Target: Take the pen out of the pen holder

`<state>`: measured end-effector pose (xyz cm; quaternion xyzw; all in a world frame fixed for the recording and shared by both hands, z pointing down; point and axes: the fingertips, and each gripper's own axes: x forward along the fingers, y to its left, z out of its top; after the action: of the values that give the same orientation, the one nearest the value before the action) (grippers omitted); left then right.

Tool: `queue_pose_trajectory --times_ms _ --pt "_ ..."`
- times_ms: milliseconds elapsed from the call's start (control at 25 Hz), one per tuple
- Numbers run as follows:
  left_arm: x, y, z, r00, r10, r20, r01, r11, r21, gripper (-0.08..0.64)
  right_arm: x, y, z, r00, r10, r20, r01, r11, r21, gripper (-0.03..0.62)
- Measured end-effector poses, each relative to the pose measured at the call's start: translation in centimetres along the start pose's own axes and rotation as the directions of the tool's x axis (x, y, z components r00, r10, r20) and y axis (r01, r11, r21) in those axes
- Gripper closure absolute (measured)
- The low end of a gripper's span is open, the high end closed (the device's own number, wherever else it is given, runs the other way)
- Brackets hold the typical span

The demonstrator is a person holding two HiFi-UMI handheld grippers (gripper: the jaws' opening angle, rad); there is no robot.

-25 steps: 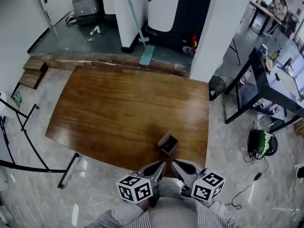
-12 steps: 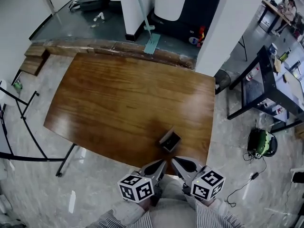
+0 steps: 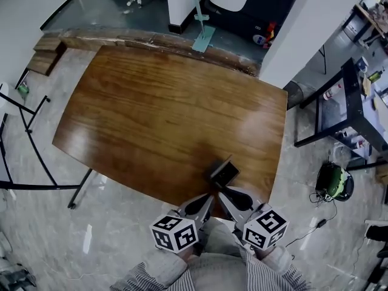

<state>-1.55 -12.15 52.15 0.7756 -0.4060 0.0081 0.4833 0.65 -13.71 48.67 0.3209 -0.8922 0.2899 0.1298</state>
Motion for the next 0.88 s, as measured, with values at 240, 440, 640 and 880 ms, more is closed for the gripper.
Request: queue_pose_trajectory --times_ms 240,440,640,880 --pt "0.7 1.1 0.3 1.000 0.001 0.000 -0.001 1.000 -0.017 0.552 2.0 -1.0 -0.1 0.996 -0.055 -0.066 0.040 0.977 -0.211 0.502" --pt "0.7 2.0 0.6 1.000 0.005 0.011 -0.004 0.999 -0.034 0.552 3.4 -1.7 -0.9 0.988 -0.120 -0.101 0.082 0.945 -0.317 0.465" --pt "0.6 2.5 0.5 1.000 0.007 0.009 -0.007 0.999 -0.038 0.552 4.2 -2.3 -1.5 0.980 -0.159 -0.121 0.104 0.921 -0.374 0.451" --pt "0.4 3.1 0.6 1.000 0.008 0.013 -0.007 0.999 -0.050 0.552 5.0 -2.7 -1.3 0.974 -0.189 -0.125 0.125 0.908 -0.401 0.468"
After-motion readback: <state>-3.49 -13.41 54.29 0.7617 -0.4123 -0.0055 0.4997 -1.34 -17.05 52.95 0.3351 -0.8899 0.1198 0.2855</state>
